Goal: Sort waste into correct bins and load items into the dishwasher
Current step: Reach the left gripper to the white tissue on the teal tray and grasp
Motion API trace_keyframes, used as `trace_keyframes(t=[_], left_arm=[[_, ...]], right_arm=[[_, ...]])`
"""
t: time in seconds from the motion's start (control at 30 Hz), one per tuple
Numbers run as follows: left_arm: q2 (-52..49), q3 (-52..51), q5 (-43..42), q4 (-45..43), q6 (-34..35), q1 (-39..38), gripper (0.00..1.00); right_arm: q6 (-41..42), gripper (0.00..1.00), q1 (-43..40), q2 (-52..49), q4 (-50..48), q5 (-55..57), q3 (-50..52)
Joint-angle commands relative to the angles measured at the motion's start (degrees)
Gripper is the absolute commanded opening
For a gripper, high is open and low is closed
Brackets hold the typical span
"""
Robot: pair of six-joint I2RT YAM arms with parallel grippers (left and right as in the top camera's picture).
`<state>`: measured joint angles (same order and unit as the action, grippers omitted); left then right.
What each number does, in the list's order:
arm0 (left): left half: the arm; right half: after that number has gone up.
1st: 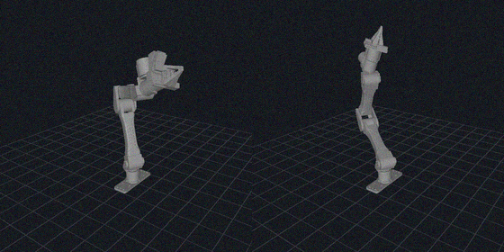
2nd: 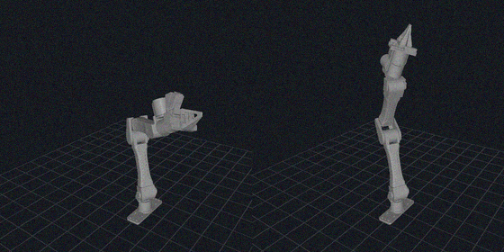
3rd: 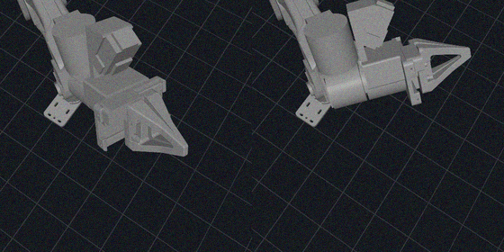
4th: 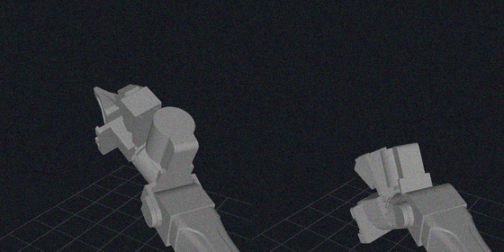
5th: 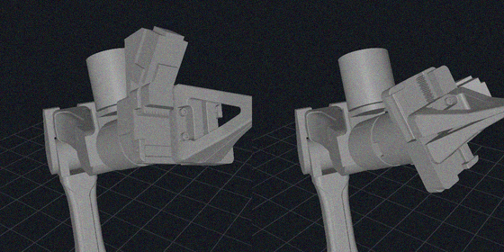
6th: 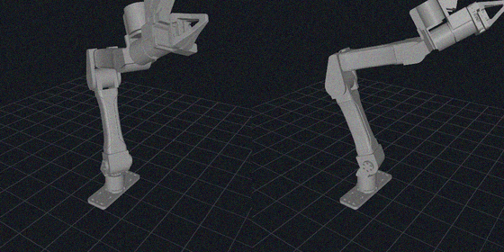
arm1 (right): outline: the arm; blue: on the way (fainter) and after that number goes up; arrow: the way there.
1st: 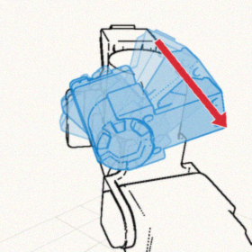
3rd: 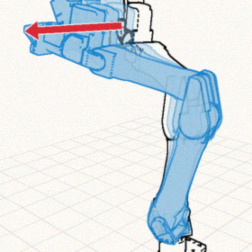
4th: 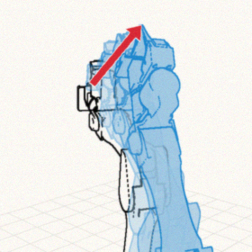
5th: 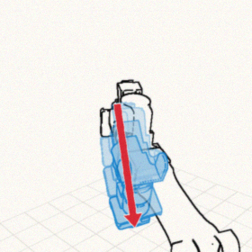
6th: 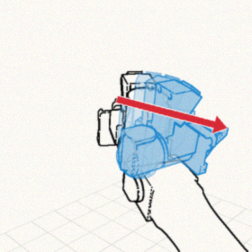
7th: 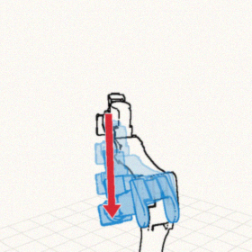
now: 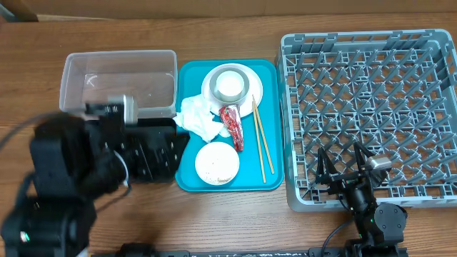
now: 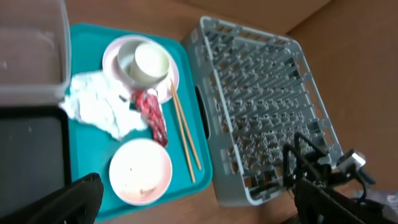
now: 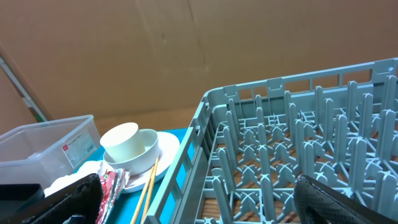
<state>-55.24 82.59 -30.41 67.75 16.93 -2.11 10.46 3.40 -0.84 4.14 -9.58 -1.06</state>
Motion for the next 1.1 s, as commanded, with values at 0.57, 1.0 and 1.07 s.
trace_keyframes(t=[0.57, 1.0, 1.07], left_arm=[[-16.06, 5.64, 14.1, 4.52, 7.34, -2.73, 0.04], [-31.67, 5.64, 34.45, 2.25, 18.36, -20.17, 0.44], [-35.32, 5.64, 34.42, 1.18, 19.56, -21.29, 0.51]], right_arm=[[0.0, 1.0, -0.26, 0.68, -0.33, 0.48, 0.61], [0.0, 1.0, -0.26, 0.68, -0.33, 0.48, 0.61], [0.0, 1.0, -0.26, 0.68, -0.33, 0.48, 0.61]])
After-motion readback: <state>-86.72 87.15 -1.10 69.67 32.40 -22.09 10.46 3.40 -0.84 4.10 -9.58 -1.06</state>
